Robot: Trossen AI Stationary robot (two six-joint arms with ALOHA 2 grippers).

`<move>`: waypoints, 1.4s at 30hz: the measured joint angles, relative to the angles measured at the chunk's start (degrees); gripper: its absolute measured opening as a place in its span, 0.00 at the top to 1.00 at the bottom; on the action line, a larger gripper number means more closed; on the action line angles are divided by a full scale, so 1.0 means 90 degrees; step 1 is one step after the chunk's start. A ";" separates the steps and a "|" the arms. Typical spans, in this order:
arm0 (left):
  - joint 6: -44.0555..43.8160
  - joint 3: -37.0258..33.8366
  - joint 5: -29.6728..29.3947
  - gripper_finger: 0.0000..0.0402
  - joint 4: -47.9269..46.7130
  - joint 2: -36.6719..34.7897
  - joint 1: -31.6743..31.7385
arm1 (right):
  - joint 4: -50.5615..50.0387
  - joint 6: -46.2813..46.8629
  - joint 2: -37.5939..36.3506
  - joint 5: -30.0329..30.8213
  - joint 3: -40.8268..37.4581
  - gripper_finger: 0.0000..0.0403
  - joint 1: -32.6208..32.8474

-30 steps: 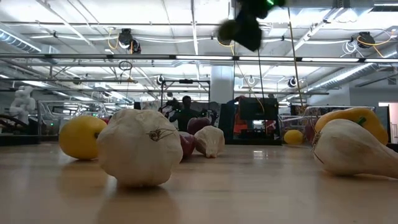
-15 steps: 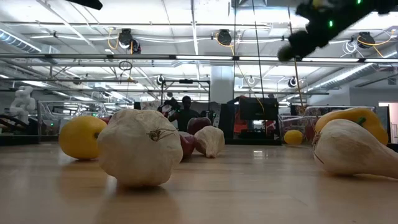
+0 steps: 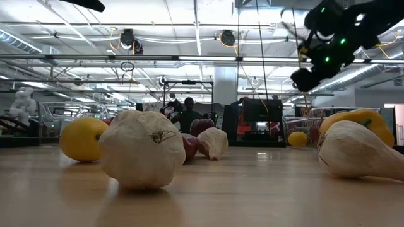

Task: Sort produce into baskets
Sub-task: Put the lime into the right transparent bin, then put the green chili pepper into the left transparent bin

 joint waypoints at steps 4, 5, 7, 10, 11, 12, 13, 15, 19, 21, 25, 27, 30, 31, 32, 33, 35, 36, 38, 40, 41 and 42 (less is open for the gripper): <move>-0.0312 0.0000 0.0004 0.17 0.0004 0.0002 0.0000 | -0.0022 0.0219 0.0417 -0.0031 0.0000 0.51 -0.0615; -0.0329 0.0000 0.0025 0.17 -0.0003 0.0002 0.0000 | -0.0032 0.0280 0.0514 -0.0037 0.0000 0.51 -0.0709; -0.0335 0.0000 0.0178 0.17 -0.0003 0.0002 0.0000 | -0.0029 0.0495 0.0657 -0.0038 0.0000 0.50 -0.0855; -0.0459 0.0000 0.0240 0.17 -0.0015 0.0003 -0.0002 | -0.0024 0.0674 0.0776 -0.0057 0.0000 0.46 -0.1038; -0.0479 0.0000 0.0243 0.17 -0.0015 0.0002 -0.0002 | -0.0025 0.0671 0.0801 -0.0062 0.0000 0.43 -0.1086; -0.0489 0.0000 0.0245 0.17 -0.0015 0.0002 -0.0002 | -0.0024 0.0658 0.0813 -0.0059 0.0000 0.41 -0.1130; -0.0493 0.0000 0.0250 0.17 -0.0015 0.0005 -0.0002 | -0.0024 0.0626 0.0816 -0.0057 0.0000 0.39 -0.1174; -0.0495 0.0000 0.0296 0.17 -0.0015 0.0005 0.0000 | -0.0027 0.0512 0.0790 -0.0057 0.0000 0.35 -0.1220; -0.0502 0.0000 0.0531 0.17 -0.0018 0.0005 -0.0001 | -0.0037 0.0493 0.0414 -0.0327 0.0000 0.31 -0.1079; -0.0519 0.0000 0.0698 0.17 -0.0021 0.0005 -0.0001 | -0.0092 0.0518 0.0095 -0.0560 0.0022 0.30 -0.0935; -0.0780 0.0000 0.1156 0.17 -0.0211 0.0005 0.0000 | -0.0408 0.0734 -0.0697 -0.1413 0.0277 0.30 -0.0394; -0.1000 0.0000 0.1555 0.17 -0.0420 0.0015 0.0000 | -0.0498 0.1035 -0.1111 -0.2150 0.0374 0.31 -0.0054; -0.1277 0.0000 0.2299 0.17 -0.0657 0.0133 -0.0023 | -0.0183 0.1215 -0.1658 -0.3272 0.0381 0.33 0.0433; -0.1298 0.0000 0.2532 0.17 -0.0663 0.0203 -0.0058 | -0.0078 0.1255 -0.1820 -0.3644 0.0381 0.33 0.0570; -0.1306 -0.0001 0.2719 0.17 -0.0642 0.0289 -0.0111 | -0.0038 0.1317 -0.1975 -0.3961 0.0381 0.34 0.0694; -0.1305 0.0000 0.2837 0.17 -0.0587 0.0390 -0.0162 | 0.0042 0.1388 -0.2103 -0.4217 0.0381 0.34 0.0801; -0.1305 -0.0002 0.2852 0.17 -0.0445 0.0646 -0.0258 | 0.0124 0.1506 -0.2286 -0.4547 0.0381 0.35 0.1014; -0.1294 0.0000 0.2835 0.17 -0.0373 0.0777 -0.0290 | 0.0170 0.1521 -0.2351 -0.4661 0.0381 0.35 0.1117; -0.1183 -0.0002 0.2764 0.17 -0.0247 0.1075 -0.0324 | 0.0257 0.1521 -0.2421 -0.4815 0.0381 0.36 0.1308; -0.0984 -0.0002 0.2658 0.17 -0.0243 0.1413 -0.0352 | 0.0316 0.1521 -0.2426 -0.4901 0.0381 0.36 0.1497; -0.0848 -0.0002 0.2631 0.17 -0.0246 0.1586 -0.0356 | 0.0311 0.1508 -0.2425 -0.4906 0.0381 0.36 0.1581; -0.0708 -0.0002 0.2579 0.17 -0.0244 0.1746 -0.0362 | 0.0307 0.1456 -0.2418 -0.4907 0.0381 0.36 0.1656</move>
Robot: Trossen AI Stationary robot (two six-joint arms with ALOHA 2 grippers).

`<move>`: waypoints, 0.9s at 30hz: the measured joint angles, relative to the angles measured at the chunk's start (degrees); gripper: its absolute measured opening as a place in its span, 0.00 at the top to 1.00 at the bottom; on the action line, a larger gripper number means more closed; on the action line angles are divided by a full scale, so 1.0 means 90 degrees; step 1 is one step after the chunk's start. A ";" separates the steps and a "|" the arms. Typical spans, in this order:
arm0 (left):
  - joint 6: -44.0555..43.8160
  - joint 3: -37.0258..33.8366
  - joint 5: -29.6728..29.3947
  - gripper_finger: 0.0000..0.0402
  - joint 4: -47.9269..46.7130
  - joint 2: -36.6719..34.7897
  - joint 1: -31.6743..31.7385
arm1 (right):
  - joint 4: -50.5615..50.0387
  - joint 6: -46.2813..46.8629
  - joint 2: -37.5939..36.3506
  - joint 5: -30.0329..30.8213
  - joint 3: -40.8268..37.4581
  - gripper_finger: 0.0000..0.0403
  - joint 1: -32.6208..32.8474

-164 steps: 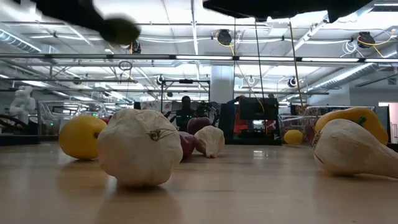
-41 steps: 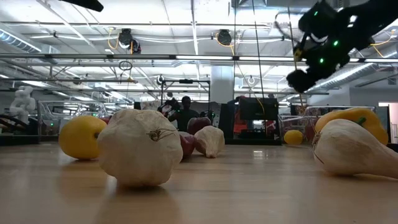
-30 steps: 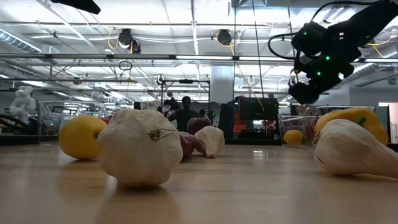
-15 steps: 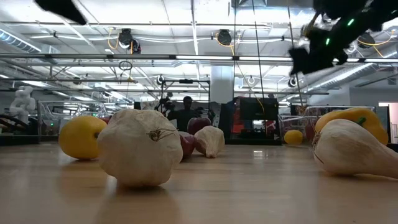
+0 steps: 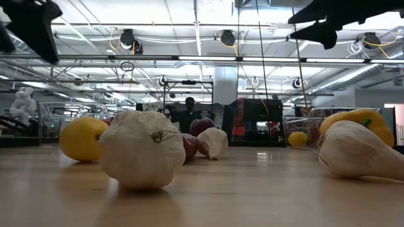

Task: Sort produce into baskets
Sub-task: Put the green chili pepper into the left transparent bin

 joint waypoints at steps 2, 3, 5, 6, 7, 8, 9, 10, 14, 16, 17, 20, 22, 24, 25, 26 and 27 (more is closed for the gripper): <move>0.0081 0.0000 -0.0196 0.17 0.0008 0.0319 0.0000 | 0.0001 -0.0141 0.0026 0.0000 0.0000 0.36 0.0121; 0.0167 0.0000 -0.0240 0.17 0.0026 0.0459 0.0005 | 0.0001 -0.0190 0.0033 0.0000 0.0000 0.36 0.0169; 0.0363 0.0000 -0.0168 0.17 0.0091 0.0683 0.0089 | 0.0005 -0.0252 0.0035 0.0000 0.0000 0.36 0.0236; 0.0325 0.0000 -0.0026 0.17 0.0119 0.0767 0.0145 | 0.0006 -0.0257 0.0039 0.0009 0.0000 0.36 0.0255; 0.0246 0.0000 0.0199 0.17 0.0115 0.0825 0.0181 | 0.0003 -0.0262 0.0041 0.0018 0.0000 0.36 0.0276; 0.0222 0.0000 0.0494 0.17 0.0097 0.0861 0.0189 | 0.0001 -0.0266 0.0045 0.0019 0.0000 0.36 0.0293; 0.0223 -0.0002 0.0833 0.17 0.0095 0.0884 0.0179 | 0.0001 -0.0269 0.0049 0.0022 0.0000 0.36 0.0308; 0.0229 -0.0002 0.1115 0.17 0.0089 0.0884 0.0133 | 0.0004 -0.0270 0.0055 0.0022 0.0000 0.36 0.0320; 0.0439 -0.0002 0.1667 0.17 -0.0103 0.0824 -0.0105 | -0.0001 -0.0272 0.0102 0.0024 0.0000 0.36 0.0327; 0.0686 0.0000 0.1722 0.17 -0.0322 0.0830 -0.0237 | -0.0001 -0.0272 0.0141 0.0024 0.0000 0.36 0.0327; 0.0839 -0.0002 0.1715 0.17 -0.0399 0.0845 -0.0288 | -0.0001 -0.0272 0.0164 0.0024 0.0000 0.36 0.0327; 0.1464 -0.0002 0.1606 0.17 -0.0446 0.0906 -0.0355 | -0.0005 -0.0300 0.0232 0.0024 0.0000 0.36 0.0327; 0.1934 -0.0002 0.1538 0.17 -0.0434 0.0963 -0.0363 | -0.0004 -0.0336 0.0281 0.0025 0.0000 0.36 0.0327; 0.2295 -0.0002 0.1467 0.17 -0.0439 0.1043 -0.0345 | -0.0016 -0.0411 0.0317 0.0027 -0.0002 0.36 0.0326; 0.2422 -0.0002 0.1450 0.17 -0.0439 0.1080 -0.0326 | -0.0015 -0.0454 0.0335 0.0027 -0.0002 0.36 0.0324; 0.2507 -0.0002 0.1450 0.17 -0.0436 0.1115 -0.0292 | -0.0013 -0.0474 0.0348 0.0031 -0.0002 0.36 0.0324; 0.2599 -0.0002 0.1455 0.17 -0.0436 0.1146 -0.0242 | -0.0013 -0.0491 0.0360 0.0031 -0.0002 0.36 0.0324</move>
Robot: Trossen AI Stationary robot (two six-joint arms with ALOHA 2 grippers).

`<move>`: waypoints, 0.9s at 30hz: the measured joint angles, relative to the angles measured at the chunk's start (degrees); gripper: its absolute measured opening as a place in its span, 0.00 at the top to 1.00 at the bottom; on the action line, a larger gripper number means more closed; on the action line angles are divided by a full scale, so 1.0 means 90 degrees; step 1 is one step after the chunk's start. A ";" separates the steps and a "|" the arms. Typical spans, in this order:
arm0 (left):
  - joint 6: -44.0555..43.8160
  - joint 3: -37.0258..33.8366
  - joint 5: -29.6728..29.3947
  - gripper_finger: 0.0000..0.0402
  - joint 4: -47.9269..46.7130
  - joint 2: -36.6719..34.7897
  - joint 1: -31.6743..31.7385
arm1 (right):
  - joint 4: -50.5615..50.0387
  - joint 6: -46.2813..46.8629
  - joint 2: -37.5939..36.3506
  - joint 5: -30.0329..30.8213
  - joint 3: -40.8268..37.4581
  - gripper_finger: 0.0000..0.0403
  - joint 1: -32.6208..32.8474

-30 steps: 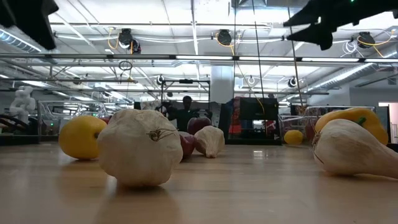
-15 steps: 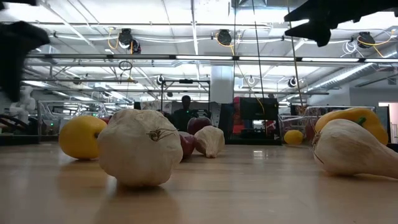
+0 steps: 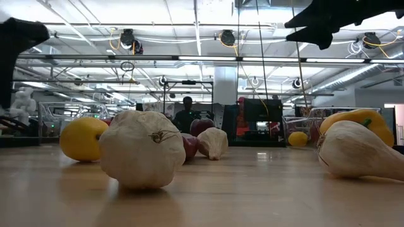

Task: Sort produce into baskets
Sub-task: Put the green chili pepper into the left transparent bin

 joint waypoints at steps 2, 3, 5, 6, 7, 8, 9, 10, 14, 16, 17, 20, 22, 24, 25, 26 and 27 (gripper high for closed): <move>0.0156 0.0000 0.0158 0.17 -0.0004 0.0062 0.0148 | 0.0000 0.0000 0.0014 0.0000 0.0000 0.36 0.0000; 0.0222 -0.0005 0.0265 0.17 -0.0001 0.0084 0.0216 | 0.0002 0.0000 0.0015 0.0000 0.0000 0.36 0.0000; 0.0376 -0.0090 0.0519 0.17 0.0046 0.0083 0.0345 | 0.0005 0.0000 0.0015 0.0000 0.0000 0.36 0.0000; 0.0466 -0.0155 0.0692 0.17 0.0080 0.0081 0.0415 | 0.0005 0.0000 0.0015 0.0001 0.0000 0.36 0.0000; 0.0520 -0.0235 0.0852 0.17 0.0126 0.0082 0.0474 | 0.0005 0.0000 0.0015 0.0000 0.0000 0.36 0.0000; 0.0593 -0.0315 0.1002 0.17 0.0144 0.0083 0.0525 | 0.0005 0.0000 0.0015 0.0000 0.0000 0.36 0.0000; 0.0657 -0.0399 0.1133 0.17 0.0150 0.0083 0.0561 | 0.0007 0.0000 0.0015 0.0000 0.0000 0.36 0.0000; 0.0726 -0.0476 0.1206 0.17 0.0174 0.0083 0.0579 | 0.0007 0.0002 0.0015 0.0000 0.0000 0.36 0.0000; 0.1022 -0.0651 0.1274 0.21 0.0231 0.0083 0.0606 | 0.0007 0.0000 0.0015 0.0000 0.0000 0.36 -0.0002; 0.1231 -0.0721 0.1283 0.25 0.0287 0.0083 0.0607 | 0.0007 0.0000 0.0015 0.0000 0.0000 0.36 -0.0002; 0.1343 -0.0766 0.1286 0.28 0.0346 0.0083 0.0604 | 0.0007 0.0000 0.0015 0.0000 0.0000 0.36 -0.0002; 0.1481 -0.0899 0.1310 0.36 0.0608 0.0079 0.0604 | 0.0005 0.0000 0.0015 0.0000 0.0000 0.36 -0.0002; 0.1508 -0.0926 0.1333 0.41 0.0649 0.0071 0.0601 | 0.0005 0.0009 0.0015 0.0000 0.0000 0.36 -0.0002; 0.1513 -0.0928 0.1366 0.45 0.0654 0.0071 0.0606 | 0.0005 0.0031 0.0015 0.0000 0.0000 0.36 -0.0002; 0.1517 -0.0928 0.1370 0.48 0.0656 0.0071 0.0604 | 0.0005 0.0031 0.0015 0.0000 0.0000 0.36 -0.0002; 0.1519 -0.0928 0.1376 0.50 0.0656 0.0071 0.0604 | 0.0005 0.0031 0.0015 0.0000 0.0000 0.36 -0.0002; 0.1517 -0.0928 0.1396 0.52 0.0659 0.0071 0.0604 | 0.0005 0.0031 0.0015 0.0000 0.0000 0.36 -0.0002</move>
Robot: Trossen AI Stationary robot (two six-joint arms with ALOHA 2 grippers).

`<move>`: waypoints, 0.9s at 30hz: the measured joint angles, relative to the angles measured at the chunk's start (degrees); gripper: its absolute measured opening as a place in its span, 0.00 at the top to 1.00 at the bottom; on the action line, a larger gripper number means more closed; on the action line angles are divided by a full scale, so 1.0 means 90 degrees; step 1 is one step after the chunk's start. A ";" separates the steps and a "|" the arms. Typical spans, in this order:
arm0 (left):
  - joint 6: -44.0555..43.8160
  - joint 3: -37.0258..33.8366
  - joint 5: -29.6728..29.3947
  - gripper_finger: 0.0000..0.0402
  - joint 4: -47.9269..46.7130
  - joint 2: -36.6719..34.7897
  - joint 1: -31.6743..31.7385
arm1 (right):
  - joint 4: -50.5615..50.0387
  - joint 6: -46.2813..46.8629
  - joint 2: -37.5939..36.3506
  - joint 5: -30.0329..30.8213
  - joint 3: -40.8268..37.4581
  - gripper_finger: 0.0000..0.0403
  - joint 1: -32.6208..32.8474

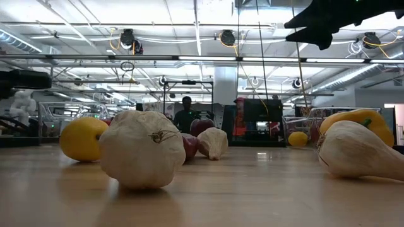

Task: Sort produce into baskets
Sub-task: Put the green chili pepper into the left transparent bin

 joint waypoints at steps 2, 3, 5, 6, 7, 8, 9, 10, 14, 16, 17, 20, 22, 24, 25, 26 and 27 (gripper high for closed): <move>0.0007 -0.0002 0.0021 0.56 0.0008 0.0000 0.0005 | 0.0000 0.0003 0.0000 0.0000 0.0000 0.36 0.0000; 0.0017 -0.0002 0.0023 0.58 0.0009 0.0000 0.0005 | 0.0000 0.0005 0.0000 0.0000 0.0000 0.36 0.0000; 0.0075 -0.0007 0.0021 0.62 0.0014 0.0000 0.0039 | 0.0000 0.0009 0.0000 0.0000 0.0000 0.36 0.0000; 0.0079 -0.0007 0.0020 0.64 0.0015 0.0000 0.0062 | 0.0000 0.0012 0.0000 0.0000 0.0000 0.36 0.0000; 0.0076 -0.0007 0.0018 0.66 0.0014 0.0000 0.0088 | 0.0001 0.0016 0.0000 0.0000 0.0000 0.36 0.0000; 0.0077 -0.0007 0.0016 0.68 0.0014 0.0000 0.0116 | 0.0000 0.0017 0.0000 0.0000 0.0000 0.36 0.0000; 0.0080 -0.0007 0.0014 0.69 0.0015 0.0001 0.0150 | 0.0000 0.0017 0.0000 0.0000 0.0000 0.36 0.0000; 0.0103 -0.0007 0.0013 0.71 0.0014 0.0002 0.0181 | 0.0000 0.0017 0.0000 0.0000 0.0000 0.36 0.0000; 0.0158 -0.0010 0.0043 0.77 0.0016 0.0005 0.0304 | 0.0000 0.0017 0.0000 0.0000 0.0000 0.36 0.0000; 0.0155 -0.0010 0.0075 0.80 0.0012 0.0005 0.0364 | 0.0001 0.0017 0.0000 0.0000 0.0000 0.36 0.0000; 0.0158 -0.0010 0.0097 0.81 0.0012 0.0005 0.0389 | 0.0000 0.0017 0.0000 0.0000 0.0000 0.36 0.0000; 0.0156 -0.0010 0.0142 0.84 0.0012 0.0005 0.0436 | 0.0000 0.0017 0.0000 0.0000 0.0000 0.36 0.0000; 0.0156 -0.0010 0.0154 0.84 0.0012 0.0005 0.0461 | 0.0002 0.0017 0.0000 0.0000 0.0000 0.36 0.0002; 0.0155 -0.0010 0.0155 0.85 0.0009 0.0005 0.0471 | 0.0000 0.0017 0.0000 0.0000 0.0000 0.36 0.0002; 0.0155 -0.0010 0.0154 0.85 0.0009 0.0005 0.0471 | 0.0000 0.0017 0.0000 0.0000 0.0000 0.36 0.0000; 0.0155 -0.0010 0.0154 0.85 0.0009 0.0005 0.0469 | 0.0001 0.0017 0.0000 0.0000 0.0000 0.36 0.0000; 0.0142 -0.0010 0.0154 0.85 0.0009 0.0005 0.0471 | 0.0001 0.0017 0.0000 0.0000 0.0000 0.36 0.0001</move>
